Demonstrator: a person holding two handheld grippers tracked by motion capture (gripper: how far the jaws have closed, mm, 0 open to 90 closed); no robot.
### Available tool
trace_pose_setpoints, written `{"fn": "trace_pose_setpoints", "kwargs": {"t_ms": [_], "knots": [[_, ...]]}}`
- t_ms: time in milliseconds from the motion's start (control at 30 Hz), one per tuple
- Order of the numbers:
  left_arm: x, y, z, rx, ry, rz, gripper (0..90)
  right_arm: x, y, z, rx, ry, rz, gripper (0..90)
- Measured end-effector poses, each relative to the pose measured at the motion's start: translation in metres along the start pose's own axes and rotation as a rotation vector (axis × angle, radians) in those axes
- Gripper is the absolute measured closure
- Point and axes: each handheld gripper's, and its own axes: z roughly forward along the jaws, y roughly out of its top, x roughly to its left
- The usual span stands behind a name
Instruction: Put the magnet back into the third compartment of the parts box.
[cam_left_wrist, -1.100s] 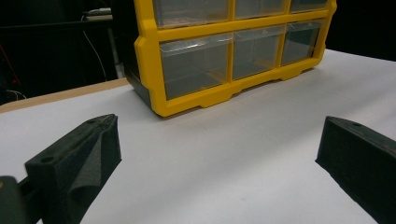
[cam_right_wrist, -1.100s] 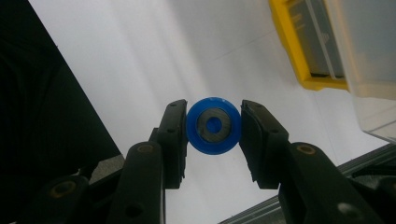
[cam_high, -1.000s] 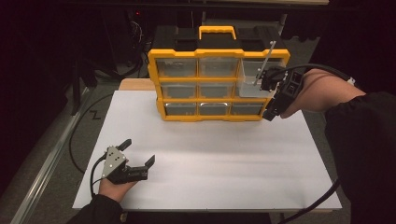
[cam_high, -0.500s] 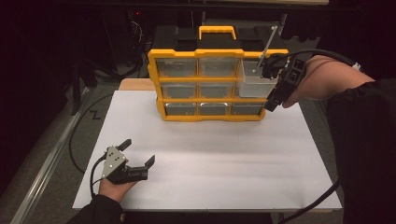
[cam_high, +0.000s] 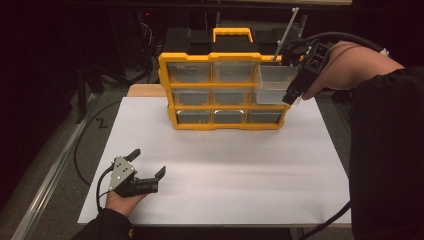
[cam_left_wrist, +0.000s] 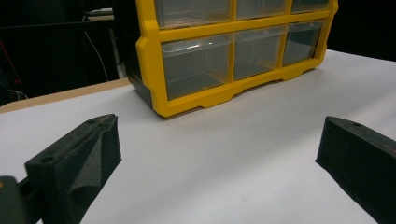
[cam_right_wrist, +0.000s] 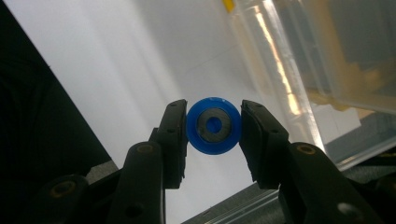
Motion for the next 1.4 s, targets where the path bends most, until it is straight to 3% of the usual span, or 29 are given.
{"fn": "trace_pose_setpoints", "kwargs": {"t_ms": [633,767,1100,1400], "knots": [[0.0,0.0,0.0,-0.002,-0.002,-0.007,0.3,-0.021,0.018,-0.012,-0.002,-0.028,0.024,64.9],[0.0,0.0,0.0,-0.006,-0.002,-0.005,0.3,-0.027,0.021,-0.01,0.021,-0.039,0.043,64.9],[0.001,-0.001,0.0,-0.004,-0.001,-0.009,0.3,-0.038,0.027,-0.015,-0.012,-0.054,0.078,64.9],[0.001,0.0,-0.001,-0.002,-0.002,-0.006,0.3,-0.048,0.035,-0.012,-0.003,-0.057,0.108,64.9]]}}
